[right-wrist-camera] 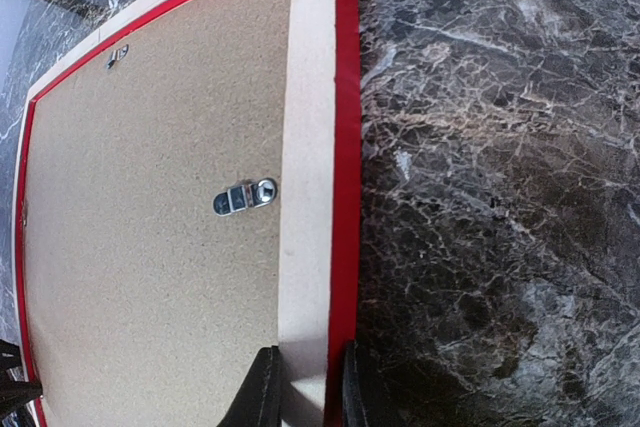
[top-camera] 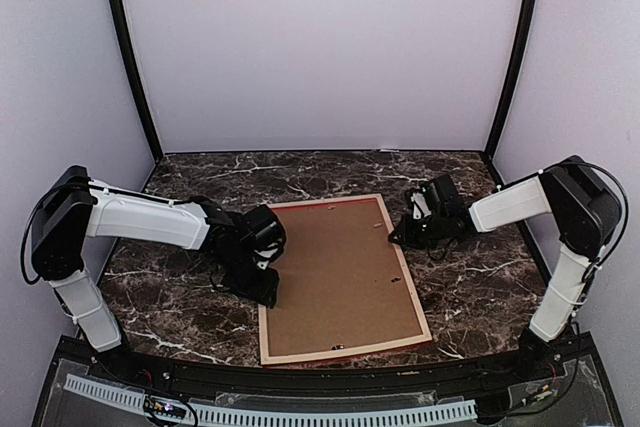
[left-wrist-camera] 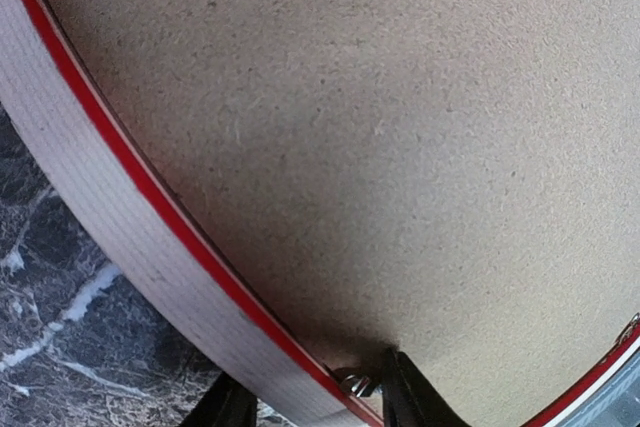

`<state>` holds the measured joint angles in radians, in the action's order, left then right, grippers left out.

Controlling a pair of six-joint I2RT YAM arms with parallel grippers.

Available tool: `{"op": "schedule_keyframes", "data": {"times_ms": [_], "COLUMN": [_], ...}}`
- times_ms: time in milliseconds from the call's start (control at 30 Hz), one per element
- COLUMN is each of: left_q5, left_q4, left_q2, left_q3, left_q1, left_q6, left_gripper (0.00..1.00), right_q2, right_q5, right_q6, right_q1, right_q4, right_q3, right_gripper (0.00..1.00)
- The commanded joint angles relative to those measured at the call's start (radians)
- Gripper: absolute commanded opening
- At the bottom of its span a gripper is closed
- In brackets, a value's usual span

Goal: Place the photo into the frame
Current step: Press the fastener onto the backboard.

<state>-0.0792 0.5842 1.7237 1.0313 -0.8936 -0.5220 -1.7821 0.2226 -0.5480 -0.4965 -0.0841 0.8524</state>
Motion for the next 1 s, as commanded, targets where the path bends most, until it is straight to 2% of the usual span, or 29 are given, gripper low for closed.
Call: {"op": "schedule_keyframes", "data": {"times_ms": [0, 200, 367, 567, 967], "left_q5": [-0.002, -0.008, -0.028, -0.049, -0.045], "left_q4": [-0.055, -0.056, -0.070, -0.089, -0.068], "left_q2": [0.008, -0.011, -0.029, -0.052, -0.081], "left_q3": [-0.032, -0.037, -0.039, -0.032, -0.011], "left_q1": [0.007, 0.016, 0.037, 0.065, 0.082], "left_q6": [-0.014, -0.024, -0.024, -0.014, 0.015], "left_gripper": [0.43, 0.49, 0.61, 0.70, 0.86], "right_q2": [-0.048, -0.054, -0.057, -0.040, 0.029], "right_q5": [0.043, 0.045, 0.037, -0.011, -0.054], "right_q6": [-0.022, -0.020, -0.018, -0.035, -0.123], "right_q1": [-0.007, -0.007, -0.006, -0.003, 0.051], "right_q4": [0.129, 0.130, 0.139, 0.162, 0.121], "right_q3": [-0.049, -0.042, -0.034, -0.034, -0.118], "right_gripper": [0.00, 0.00, 0.00, 0.00, 0.00]}}
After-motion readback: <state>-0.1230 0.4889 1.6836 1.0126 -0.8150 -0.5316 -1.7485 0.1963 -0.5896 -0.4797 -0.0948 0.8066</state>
